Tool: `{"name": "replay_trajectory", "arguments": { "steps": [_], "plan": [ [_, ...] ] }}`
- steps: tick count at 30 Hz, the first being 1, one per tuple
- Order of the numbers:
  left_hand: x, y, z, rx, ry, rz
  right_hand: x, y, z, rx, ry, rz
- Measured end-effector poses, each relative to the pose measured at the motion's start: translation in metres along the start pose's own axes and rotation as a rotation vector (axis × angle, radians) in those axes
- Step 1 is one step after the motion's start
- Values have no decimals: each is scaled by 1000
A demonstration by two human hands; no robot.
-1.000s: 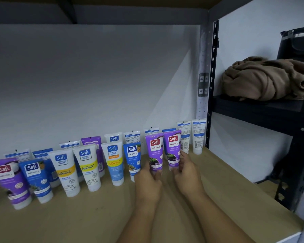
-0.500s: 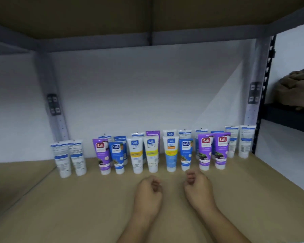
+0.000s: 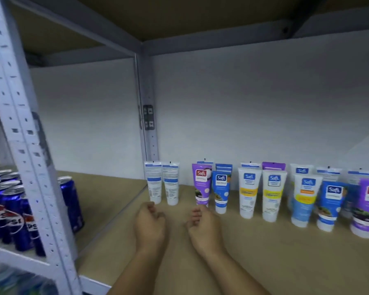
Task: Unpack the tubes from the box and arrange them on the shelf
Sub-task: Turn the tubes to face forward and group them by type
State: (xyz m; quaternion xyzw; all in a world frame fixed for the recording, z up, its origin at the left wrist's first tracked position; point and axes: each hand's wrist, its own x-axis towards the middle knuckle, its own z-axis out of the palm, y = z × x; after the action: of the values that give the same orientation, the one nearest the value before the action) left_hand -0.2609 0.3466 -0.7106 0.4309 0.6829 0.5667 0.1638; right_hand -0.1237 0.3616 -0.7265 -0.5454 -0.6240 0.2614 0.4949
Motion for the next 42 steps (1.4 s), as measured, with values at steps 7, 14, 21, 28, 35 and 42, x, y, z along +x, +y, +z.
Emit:
{"name": "replay_trajectory", "arguments": {
  "steps": [7,14,21,28,35,42],
  "plan": [
    [42,0,6,-106,3,68,49,1,60,-103,58,-62],
    [72,-9,15,-70,-43,118,77,1,82,-111,96,-117],
    [78,-13,17,-73,-63,96,82,3,84,-160,95,-120],
    [75,-14,18,3,-96,182,77,3,81,-146,60,-136],
    [76,-16,19,-88,-116,161,72,-1,77,-88,18,-135],
    [80,-17,22,-59,-113,150,81,-1,76,-136,32,-149]
  ]
}}
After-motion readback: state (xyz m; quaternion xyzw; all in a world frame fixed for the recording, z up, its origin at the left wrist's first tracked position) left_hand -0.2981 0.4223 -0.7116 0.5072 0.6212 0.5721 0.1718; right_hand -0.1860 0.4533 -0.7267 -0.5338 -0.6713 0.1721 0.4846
